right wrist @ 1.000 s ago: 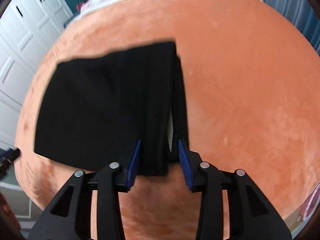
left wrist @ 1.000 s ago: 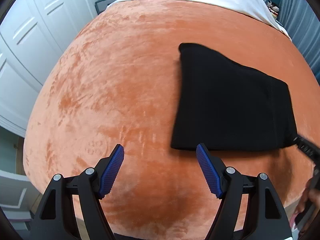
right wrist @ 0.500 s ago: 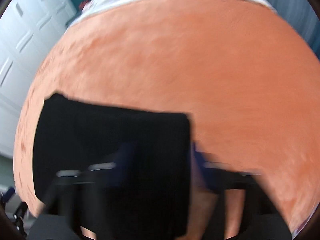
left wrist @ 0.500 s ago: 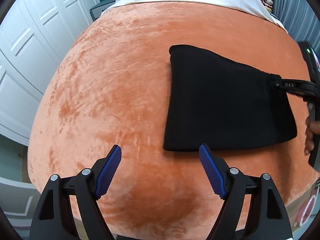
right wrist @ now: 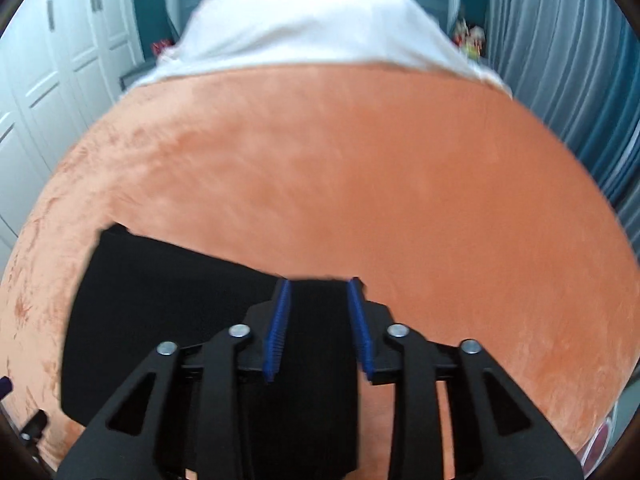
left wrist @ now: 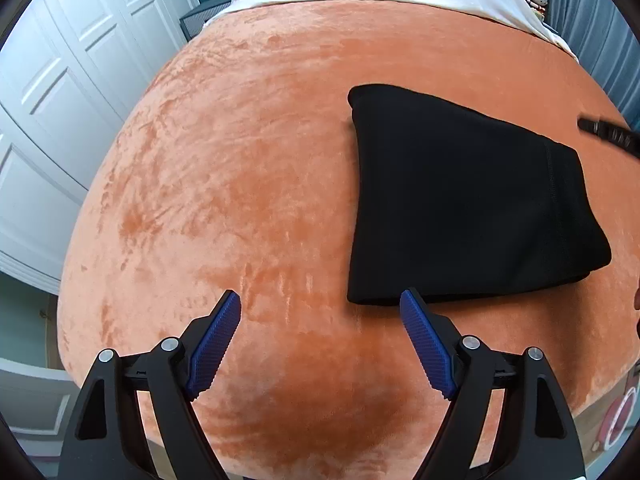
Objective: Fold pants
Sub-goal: 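Pinch the folded edge with the right gripper and tug it straight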
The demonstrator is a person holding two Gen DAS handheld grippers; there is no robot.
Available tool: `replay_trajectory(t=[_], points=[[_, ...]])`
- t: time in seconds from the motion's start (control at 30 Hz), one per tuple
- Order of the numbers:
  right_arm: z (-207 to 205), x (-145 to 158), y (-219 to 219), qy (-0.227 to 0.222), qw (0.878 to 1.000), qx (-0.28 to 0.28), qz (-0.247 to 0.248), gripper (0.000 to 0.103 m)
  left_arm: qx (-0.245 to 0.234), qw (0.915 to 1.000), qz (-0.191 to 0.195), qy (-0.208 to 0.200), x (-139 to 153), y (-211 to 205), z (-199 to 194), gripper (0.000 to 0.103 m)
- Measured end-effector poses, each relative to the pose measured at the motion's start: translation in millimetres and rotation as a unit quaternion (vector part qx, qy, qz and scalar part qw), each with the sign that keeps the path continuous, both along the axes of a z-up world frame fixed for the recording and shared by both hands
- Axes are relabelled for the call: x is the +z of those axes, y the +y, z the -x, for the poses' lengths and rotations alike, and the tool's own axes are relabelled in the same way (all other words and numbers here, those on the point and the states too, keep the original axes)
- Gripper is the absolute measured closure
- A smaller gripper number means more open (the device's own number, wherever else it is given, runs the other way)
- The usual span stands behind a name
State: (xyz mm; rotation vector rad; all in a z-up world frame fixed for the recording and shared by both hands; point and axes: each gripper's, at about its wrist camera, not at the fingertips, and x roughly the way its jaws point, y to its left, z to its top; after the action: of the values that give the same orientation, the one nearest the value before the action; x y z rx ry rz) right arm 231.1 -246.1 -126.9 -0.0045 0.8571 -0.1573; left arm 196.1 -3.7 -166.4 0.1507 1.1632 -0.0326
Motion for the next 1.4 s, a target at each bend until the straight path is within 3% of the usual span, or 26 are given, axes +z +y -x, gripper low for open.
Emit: replay_trajectory(t=[0.1, 0.23, 0.47, 0.53, 0.63, 0.73, 0.83, 0.93, 1.0, 1.07, 1.17, 1.23, 1.3, 1.33, 1.4], points=[[-18, 6, 39, 0.015, 0.997, 0.061, -0.053, 0.070, 0.004, 1.0000, 0.008, 0.002, 0, 3, 0, 0.024], [-57, -15, 94, 0.068, 0.983, 0.128, -0.111, 0.072, 0.004, 1.0000, 0.007, 0.001, 1, 6, 1, 0.024], [-131, -98, 150, 0.189, 0.970, 0.126, -0.091, 0.073, 0.005, 1.0000, -0.001, 0.008, 1, 20, 0, 0.024], [-139, -105, 149, 0.195, 0.969, 0.116, -0.094, 0.070, 0.006, 0.9999, 0.000, 0.012, -1, 24, -1, 0.024], [-122, -74, 136, 0.151, 0.975, 0.103, -0.124, 0.070, 0.007, 0.9999, -0.004, 0.011, -2, 27, -2, 0.024], [-68, -45, 103, 0.094, 0.987, 0.083, -0.099, 0.070, 0.004, 0.9999, -0.010, 0.008, -3, 27, -1, 0.024], [-12, -41, 58, 0.078, 0.993, 0.032, -0.084, 0.070, 0.001, 0.9999, -0.005, 0.012, -4, 25, 0, 0.024], [25, -65, 8, 0.116, 0.990, -0.024, -0.075, 0.070, -0.005, 0.9999, -0.006, 0.011, -2, 16, 2, 0.024], [36, -87, -8, 0.141, 0.986, -0.017, -0.086, 0.071, -0.011, 0.9999, -0.005, 0.007, 2, 8, 6, 0.024], [43, -74, -4, 0.134, 0.990, -0.021, -0.037, 0.071, -0.016, 0.9998, -0.008, 0.004, 5, -1, 9, 0.024], [55, -44, 6, 0.094, 0.995, -0.005, -0.045, 0.070, -0.025, 0.9996, -0.014, -0.002, 11, -14, 15, 0.024], [57, -48, 10, 0.102, 0.994, 0.006, -0.037, 0.063, -0.028, 0.9995, -0.013, -0.004, 14, -21, 17, 0.024], [59, -70, -1, 0.138, 0.990, 0.001, -0.018, 0.059, -0.032, 0.9994, -0.013, -0.005, 17, -27, 19, 0.024], [61, -82, -12, 0.156, 0.987, -0.004, -0.026, 0.057, -0.034, 0.9993, -0.014, -0.006, 18, -31, 20, 0.024], [70, -80, -32, 0.147, 0.985, -0.028, -0.085, 0.053, -0.040, 0.9990, -0.016, -0.009, 21, -37, 22, 0.024]])
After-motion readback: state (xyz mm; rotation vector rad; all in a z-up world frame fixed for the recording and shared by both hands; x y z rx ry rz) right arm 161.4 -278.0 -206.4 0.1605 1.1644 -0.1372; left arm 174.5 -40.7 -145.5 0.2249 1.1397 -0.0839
